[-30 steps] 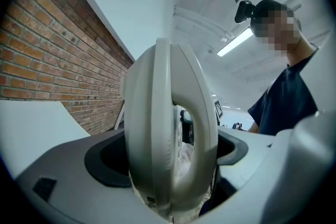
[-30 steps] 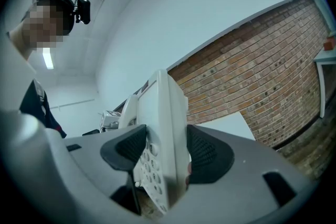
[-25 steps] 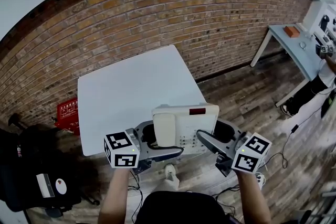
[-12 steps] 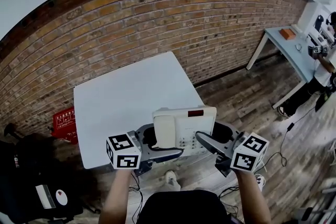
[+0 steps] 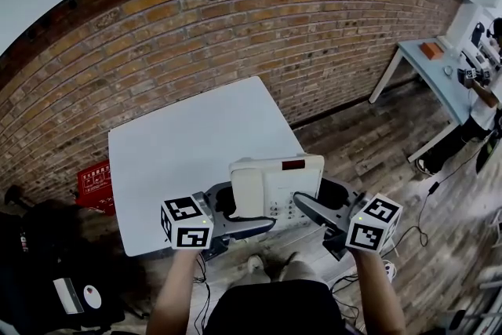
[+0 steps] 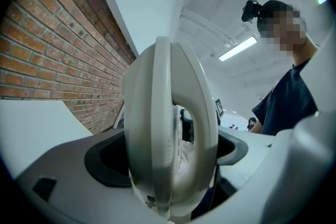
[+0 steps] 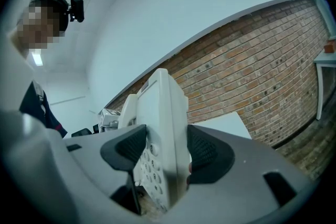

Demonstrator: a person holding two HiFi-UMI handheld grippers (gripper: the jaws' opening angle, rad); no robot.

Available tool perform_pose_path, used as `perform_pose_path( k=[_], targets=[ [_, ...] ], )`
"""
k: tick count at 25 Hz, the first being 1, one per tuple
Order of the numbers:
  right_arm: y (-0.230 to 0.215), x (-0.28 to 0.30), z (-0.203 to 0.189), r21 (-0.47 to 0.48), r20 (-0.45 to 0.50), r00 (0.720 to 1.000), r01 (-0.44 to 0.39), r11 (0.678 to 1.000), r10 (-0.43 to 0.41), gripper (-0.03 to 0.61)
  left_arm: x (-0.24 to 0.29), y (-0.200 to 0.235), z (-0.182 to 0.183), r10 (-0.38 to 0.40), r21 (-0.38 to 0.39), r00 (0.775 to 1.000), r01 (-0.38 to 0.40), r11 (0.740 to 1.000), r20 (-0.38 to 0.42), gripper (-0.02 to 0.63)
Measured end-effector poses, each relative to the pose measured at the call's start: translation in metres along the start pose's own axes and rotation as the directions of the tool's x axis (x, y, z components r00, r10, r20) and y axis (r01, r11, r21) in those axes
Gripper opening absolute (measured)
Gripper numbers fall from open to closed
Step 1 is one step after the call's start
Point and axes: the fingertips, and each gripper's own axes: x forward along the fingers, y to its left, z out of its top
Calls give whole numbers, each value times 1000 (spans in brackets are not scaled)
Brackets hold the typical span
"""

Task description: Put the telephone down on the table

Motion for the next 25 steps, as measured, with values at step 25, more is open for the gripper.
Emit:
perform_pose_path(
  k=[25],
  targets=[
    [-115, 24, -6, 45, -174, 973, -146, 988, 152, 245, 75, 79, -14, 177, -152, 984, -174, 973, 9, 449]
  ],
)
